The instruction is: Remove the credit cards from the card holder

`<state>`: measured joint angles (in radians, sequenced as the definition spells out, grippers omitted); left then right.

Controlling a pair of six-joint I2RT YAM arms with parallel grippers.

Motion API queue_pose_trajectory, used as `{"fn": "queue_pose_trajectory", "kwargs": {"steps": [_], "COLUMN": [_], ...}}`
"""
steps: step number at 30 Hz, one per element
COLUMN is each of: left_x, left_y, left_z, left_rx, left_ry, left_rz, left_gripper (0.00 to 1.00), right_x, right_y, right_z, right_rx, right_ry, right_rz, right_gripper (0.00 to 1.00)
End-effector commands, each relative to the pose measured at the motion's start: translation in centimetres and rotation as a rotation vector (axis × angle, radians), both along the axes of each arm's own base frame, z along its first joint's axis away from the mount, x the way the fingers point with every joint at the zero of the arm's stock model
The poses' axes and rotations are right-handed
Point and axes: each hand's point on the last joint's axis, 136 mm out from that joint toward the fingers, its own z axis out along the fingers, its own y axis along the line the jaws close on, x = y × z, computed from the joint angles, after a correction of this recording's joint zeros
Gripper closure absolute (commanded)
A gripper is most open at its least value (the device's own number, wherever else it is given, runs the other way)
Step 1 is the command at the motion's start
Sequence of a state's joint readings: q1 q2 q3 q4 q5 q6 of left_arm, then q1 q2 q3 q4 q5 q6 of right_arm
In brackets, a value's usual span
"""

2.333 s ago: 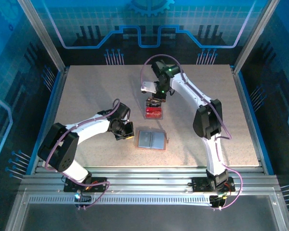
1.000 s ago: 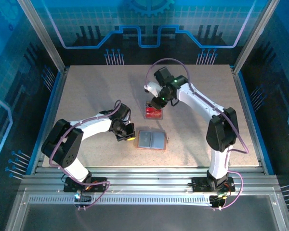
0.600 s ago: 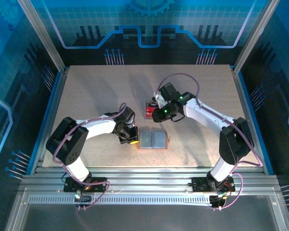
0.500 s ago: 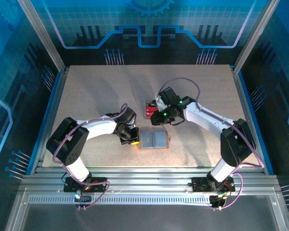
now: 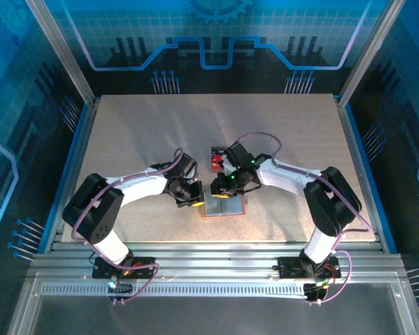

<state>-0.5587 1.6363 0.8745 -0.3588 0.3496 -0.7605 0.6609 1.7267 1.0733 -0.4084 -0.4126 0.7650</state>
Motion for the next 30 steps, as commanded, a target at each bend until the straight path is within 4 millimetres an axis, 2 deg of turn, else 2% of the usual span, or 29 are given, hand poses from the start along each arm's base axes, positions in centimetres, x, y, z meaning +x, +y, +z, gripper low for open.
{"fn": "queue_pose_trajectory", "kwargs": {"steps": [1,13,20,30], "left_x": [0.5,-1.0,-1.1,-1.2], "left_y": [-1.5,0.1,0.6,1.0], "left_z": [0.7,-2.7,-3.0,-3.1], "left_rx": [-0.075,0.008,0.037,0.054], "left_ry": [0.008,0.072,0.075,0.079], "left_rz": [0.010,0.011,0.004,0.003], "left_gripper": [0.99,1.00,1.00,1.00], "right_x": [-0.5,-1.0,-1.3,-1.3], "right_y": [1.1,0.9,0.0,-1.9], "right_z": [-0.8,-3.9,-5.0,-4.4], "right_rx": [0.041,-0.007,-0.065,-0.147], "right_ry": [0.051,0.113,0.131,0.092], "right_rz": [-0.002,-0.001,-0.004,-0.005], "right_gripper": [0.76,0.76,0.73,0.70]}}
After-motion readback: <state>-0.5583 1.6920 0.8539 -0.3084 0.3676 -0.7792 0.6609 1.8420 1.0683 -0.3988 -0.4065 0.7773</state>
